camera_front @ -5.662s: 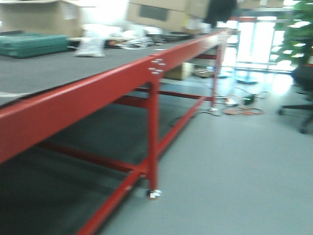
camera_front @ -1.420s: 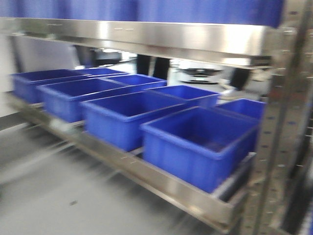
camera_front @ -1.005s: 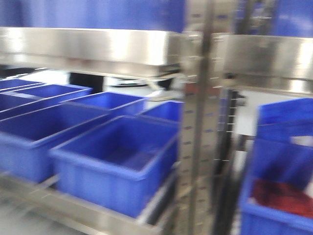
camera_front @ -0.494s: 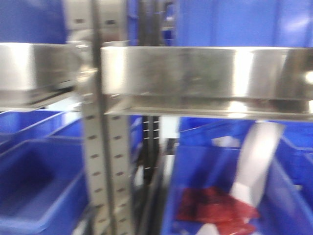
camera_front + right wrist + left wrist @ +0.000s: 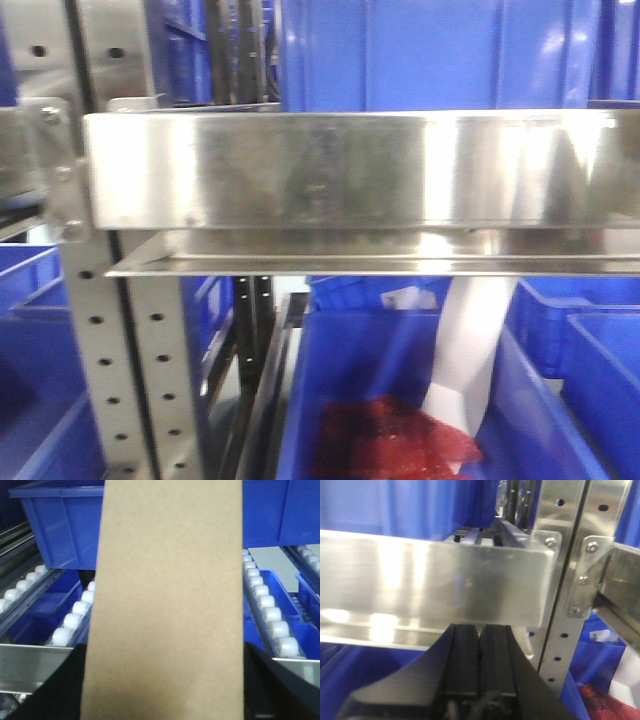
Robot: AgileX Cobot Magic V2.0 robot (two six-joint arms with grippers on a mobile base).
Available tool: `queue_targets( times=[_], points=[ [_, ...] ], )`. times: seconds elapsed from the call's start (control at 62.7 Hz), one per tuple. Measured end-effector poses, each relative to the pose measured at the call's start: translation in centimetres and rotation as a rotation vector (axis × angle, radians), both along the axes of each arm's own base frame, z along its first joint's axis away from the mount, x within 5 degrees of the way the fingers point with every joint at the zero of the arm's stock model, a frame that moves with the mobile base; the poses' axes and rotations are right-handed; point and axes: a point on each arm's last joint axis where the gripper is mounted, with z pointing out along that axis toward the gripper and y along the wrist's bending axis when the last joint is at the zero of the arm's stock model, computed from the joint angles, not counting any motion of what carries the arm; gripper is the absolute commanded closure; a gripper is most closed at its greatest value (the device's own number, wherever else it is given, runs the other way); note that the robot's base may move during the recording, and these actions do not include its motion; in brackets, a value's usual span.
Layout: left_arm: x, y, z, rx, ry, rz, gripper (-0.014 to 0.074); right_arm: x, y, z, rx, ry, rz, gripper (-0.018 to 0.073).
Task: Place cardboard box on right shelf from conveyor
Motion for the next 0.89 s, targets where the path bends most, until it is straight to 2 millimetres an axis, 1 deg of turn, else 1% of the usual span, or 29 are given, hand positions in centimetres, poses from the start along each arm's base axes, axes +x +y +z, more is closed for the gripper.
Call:
queue_targets(
  times=[0.893],
  points=[
    [0.0,0.0,0.0,0.0,0.0,0.0,0.0715,0.0,0.0,0.0,0.0,0.0,0.0,0.033]
  ],
)
